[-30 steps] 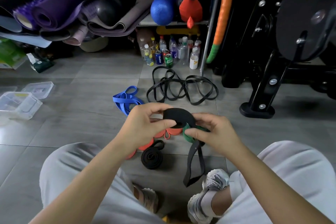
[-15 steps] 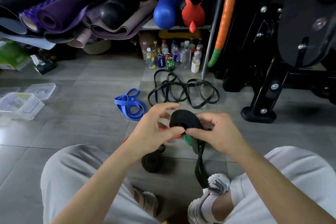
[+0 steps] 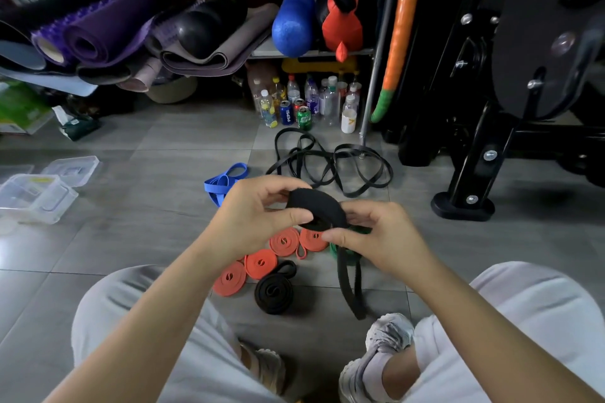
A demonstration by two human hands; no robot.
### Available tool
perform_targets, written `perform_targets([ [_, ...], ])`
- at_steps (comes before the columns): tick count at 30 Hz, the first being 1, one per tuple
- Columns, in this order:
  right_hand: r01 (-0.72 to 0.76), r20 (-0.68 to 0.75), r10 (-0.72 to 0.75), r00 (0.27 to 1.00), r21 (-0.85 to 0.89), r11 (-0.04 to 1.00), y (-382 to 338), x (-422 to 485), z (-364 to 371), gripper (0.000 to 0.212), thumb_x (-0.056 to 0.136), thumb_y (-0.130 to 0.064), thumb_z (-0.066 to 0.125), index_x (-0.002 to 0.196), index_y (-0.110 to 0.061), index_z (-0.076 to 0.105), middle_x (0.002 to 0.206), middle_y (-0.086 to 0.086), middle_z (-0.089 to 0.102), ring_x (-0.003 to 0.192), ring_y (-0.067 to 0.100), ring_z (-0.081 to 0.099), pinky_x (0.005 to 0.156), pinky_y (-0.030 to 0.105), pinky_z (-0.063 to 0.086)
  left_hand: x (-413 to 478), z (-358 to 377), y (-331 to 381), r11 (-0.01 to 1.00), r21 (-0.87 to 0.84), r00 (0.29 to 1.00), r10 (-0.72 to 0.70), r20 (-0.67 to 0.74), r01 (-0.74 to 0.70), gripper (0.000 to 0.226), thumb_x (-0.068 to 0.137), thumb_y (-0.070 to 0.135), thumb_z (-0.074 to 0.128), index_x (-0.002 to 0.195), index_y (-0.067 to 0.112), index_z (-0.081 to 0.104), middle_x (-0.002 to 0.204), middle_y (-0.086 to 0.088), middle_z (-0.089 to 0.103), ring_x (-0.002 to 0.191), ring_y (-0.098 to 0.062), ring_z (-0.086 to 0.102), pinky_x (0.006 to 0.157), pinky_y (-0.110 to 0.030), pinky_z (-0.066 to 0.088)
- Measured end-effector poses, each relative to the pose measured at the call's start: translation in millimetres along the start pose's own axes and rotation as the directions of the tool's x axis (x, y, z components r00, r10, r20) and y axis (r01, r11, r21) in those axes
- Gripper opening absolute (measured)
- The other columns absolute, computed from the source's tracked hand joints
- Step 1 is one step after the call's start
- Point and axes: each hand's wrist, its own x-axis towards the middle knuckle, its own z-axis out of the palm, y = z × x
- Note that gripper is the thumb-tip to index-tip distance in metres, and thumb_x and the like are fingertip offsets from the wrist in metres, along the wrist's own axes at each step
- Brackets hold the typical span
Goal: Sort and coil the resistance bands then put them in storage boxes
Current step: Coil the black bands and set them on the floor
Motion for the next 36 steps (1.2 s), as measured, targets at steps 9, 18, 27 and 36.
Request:
perform_targets([
  [9,0.084,-0.089,-0.073,0.993,0.128,0.988,-6.8,5.5,-2.1,0.036,0.074,-0.008,0.076,0.093,-0.038,0.068,0.089,-0.014,0.074,0.084,0.006,0.070,0.078,0.020,0.054,-7.4,28.2,-20.4,0.716,-0.680,0.970,-0.242,-0.026,0.160,0.026,0.078,0.007,0.063,0.102,0.014,0.069,0.103,-0.009,0.070,0.097,-0.022,0.067,0.081,-0.032,0.055],
  [18,0.048,0.033,-0.038,0.999,-0.384,0.922,-8.7,6.1,-9.8,0.023,0.073,-0.032,0.077,0.095,-0.031,0.071,0.084,-0.009,0.073,0.080,0.003,0.065,0.074,0.026,0.052,11.6,8.3,6.1,0.808,0.570,0.983,0.060,0.172,-0.149,0.029,0.073,0.025,0.077,0.102,0.026,0.068,0.087,0.021,0.063,0.086,0.000,0.054,0.075,-0.017,0.044],
  [27,0.028,-0.098,-0.027,0.995,0.007,1.000,-4.0,6.3,-16.3,0.035,0.067,-0.017,0.083,0.088,-0.040,0.067,0.088,-0.017,0.073,0.087,0.000,0.067,0.080,0.011,0.049,9.8,11.6,-4.8,0.995,-0.103,0.997,-0.002,-0.074,-0.006,0.043,0.071,0.004,0.077,0.087,0.044,0.070,0.090,0.012,0.073,0.089,-0.008,0.069,0.081,-0.022,0.053],
  [36,-0.032,-0.068,0.024,0.997,-0.116,0.993,1.5,2.6,-16.4,0.028,0.073,-0.017,0.079,0.090,-0.037,0.070,0.088,-0.013,0.073,0.087,0.004,0.068,0.083,0.034,0.055,2.7,26.2,-10.5,0.984,-0.122,0.992,-0.128,0.003,0.127,0.034,0.079,0.005,0.071,0.105,0.022,0.060,0.108,0.001,0.065,0.104,-0.014,0.062,0.085,-0.033,0.054],
])
